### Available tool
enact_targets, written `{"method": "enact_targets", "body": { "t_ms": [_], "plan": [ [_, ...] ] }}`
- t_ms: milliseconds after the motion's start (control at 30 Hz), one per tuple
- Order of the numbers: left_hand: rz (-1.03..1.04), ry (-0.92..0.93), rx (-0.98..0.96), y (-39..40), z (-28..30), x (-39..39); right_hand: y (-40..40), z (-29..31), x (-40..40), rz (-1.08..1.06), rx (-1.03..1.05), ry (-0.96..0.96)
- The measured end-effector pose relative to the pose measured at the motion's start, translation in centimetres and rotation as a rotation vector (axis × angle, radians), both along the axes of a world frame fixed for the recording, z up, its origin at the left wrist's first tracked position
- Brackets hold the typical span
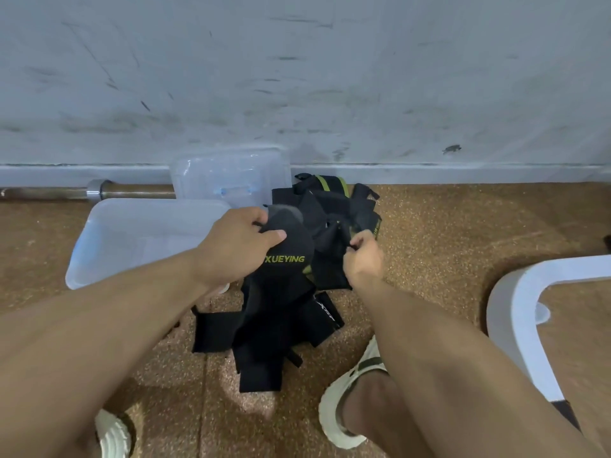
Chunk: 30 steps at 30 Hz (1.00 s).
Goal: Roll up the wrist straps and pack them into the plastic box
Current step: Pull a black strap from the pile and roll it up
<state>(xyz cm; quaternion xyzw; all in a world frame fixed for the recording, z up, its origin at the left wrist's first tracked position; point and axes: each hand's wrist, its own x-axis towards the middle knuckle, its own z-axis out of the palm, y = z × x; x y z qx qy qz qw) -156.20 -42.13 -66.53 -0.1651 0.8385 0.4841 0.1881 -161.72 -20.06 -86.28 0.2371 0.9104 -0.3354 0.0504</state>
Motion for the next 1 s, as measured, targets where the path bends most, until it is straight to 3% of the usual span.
{"method": "enact_targets", "body": {
  "t_ms": [167,333,633,833,1000],
  "plan": [
    [0.217,0.020,0.013,-2.2,1.2,0.2,-3.4,4.9,0.0,0.174,-0.171,0.213],
    [0.279,0.051,0.007,-5.6,3.0,1.8,-5.4,13.3,-1.5,0.268,-0.354,0.341],
    [0.380,0.265,-0.009,-8.8,7.8,5.5,-7.6,27.6,4.2,0.610,-0.494,0.139],
    [0.384,0.283,0.024,-10.3,9.7,7.7,-8.1,33.5,7.4,0.524,-0.568,0.323],
    [0.343,0.316,0.039,-11.1,10.5,8.4,-7.9,35.8,7.8,0.456,-0.865,0.232]
  ]
}}
